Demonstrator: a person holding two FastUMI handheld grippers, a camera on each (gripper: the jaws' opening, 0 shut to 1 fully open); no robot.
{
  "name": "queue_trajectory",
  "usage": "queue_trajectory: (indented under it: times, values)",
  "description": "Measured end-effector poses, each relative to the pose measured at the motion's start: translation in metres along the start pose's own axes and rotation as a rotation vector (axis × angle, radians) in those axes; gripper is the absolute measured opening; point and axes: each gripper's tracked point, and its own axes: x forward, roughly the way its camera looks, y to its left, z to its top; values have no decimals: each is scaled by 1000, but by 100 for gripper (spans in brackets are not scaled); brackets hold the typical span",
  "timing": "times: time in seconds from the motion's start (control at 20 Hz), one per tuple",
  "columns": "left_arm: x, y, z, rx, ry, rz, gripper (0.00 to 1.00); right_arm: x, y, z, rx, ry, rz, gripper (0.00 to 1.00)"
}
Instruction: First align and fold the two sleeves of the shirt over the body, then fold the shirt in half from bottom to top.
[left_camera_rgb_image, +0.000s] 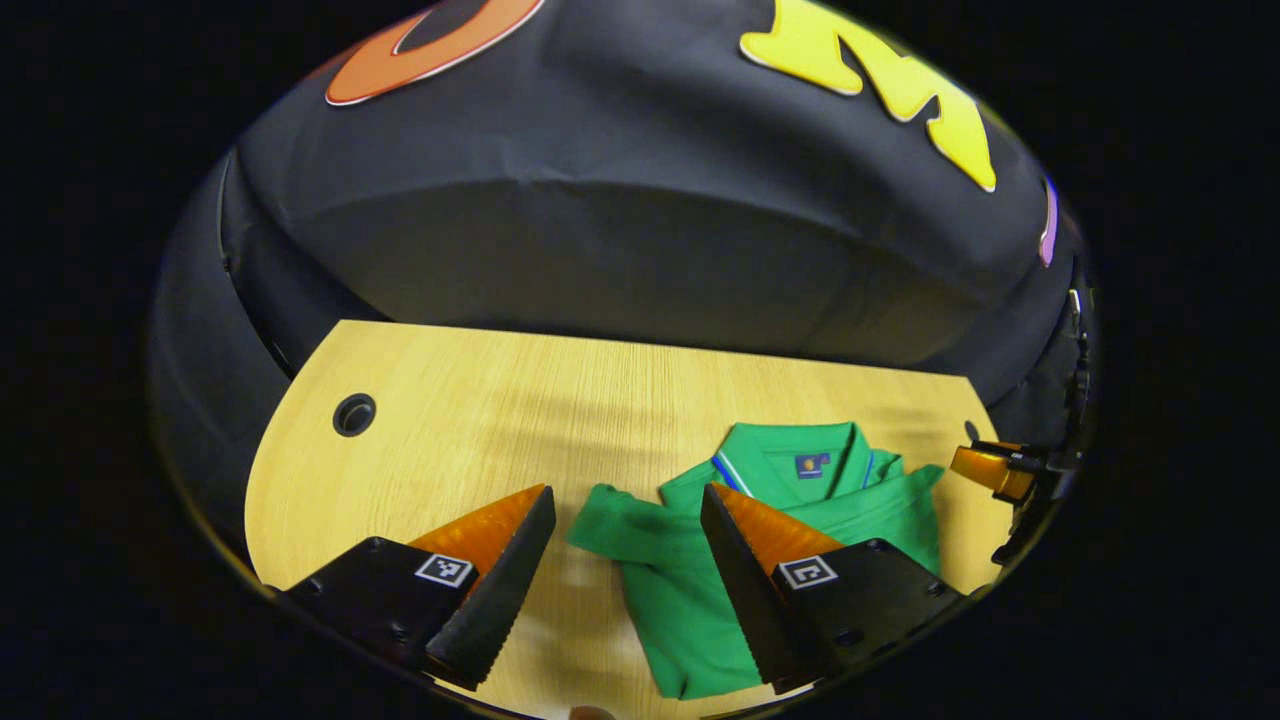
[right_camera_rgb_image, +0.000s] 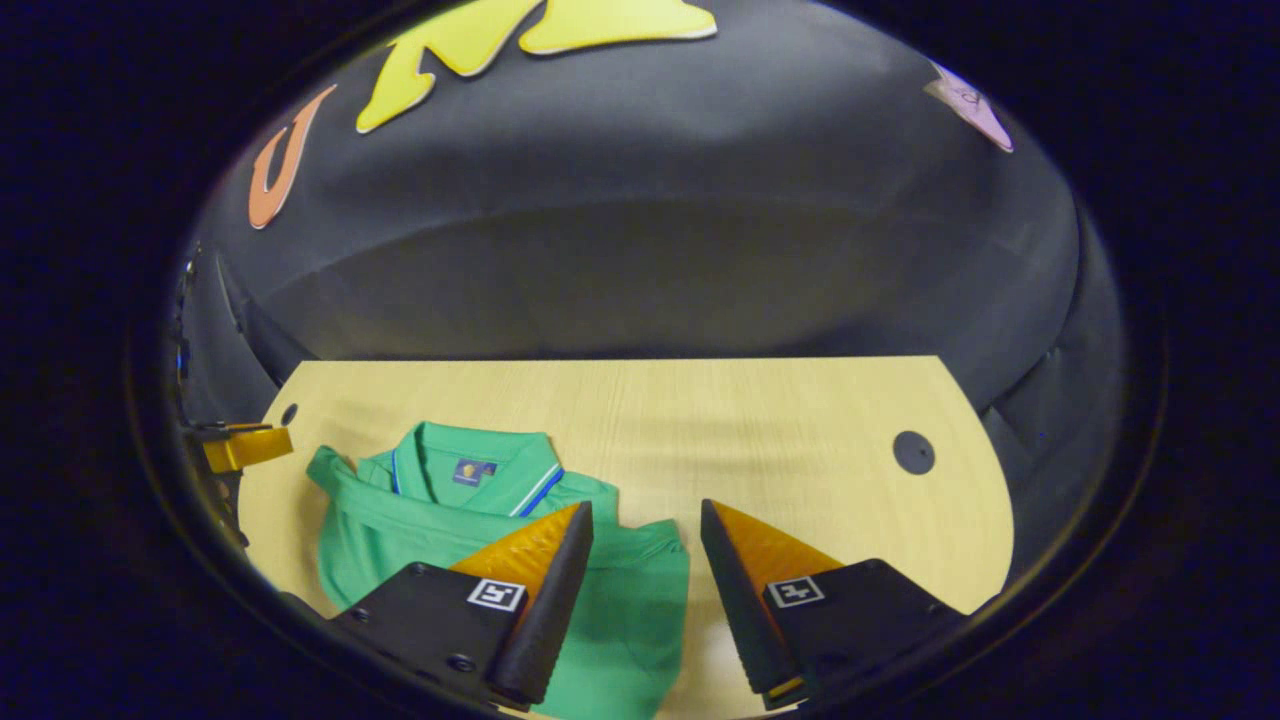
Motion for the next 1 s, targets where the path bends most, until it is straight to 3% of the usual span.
queue_trajectory:
  times: [0.3, 0.5, 0.55, 0.65, 0.85, 1.0]
  values:
    - [-120, -4, 58, 43, -216, 10, 96, -129, 17, 48, 8, -186, -29, 95]
    - [-212, -9, 76, 76, -334, -2, 97, -242, 29, 60, -59, -340, -104, 92]
    - [-233, -12, 72, 79, -356, -10, 97, -267, 34, 59, -75, -372, -115, 95]
    - [-267, -17, 63, 81, -391, -20, 97, -308, 45, 52, -88, -419, -124, 92]
    - [-330, -32, 21, 94, -434, 7, 97, -377, 69, 27, -60, -485, -39, 94]
    - [-378, -44, -7, 68, -492, 56, 97, -419, 66, 3, -139, -558, -7, 95]
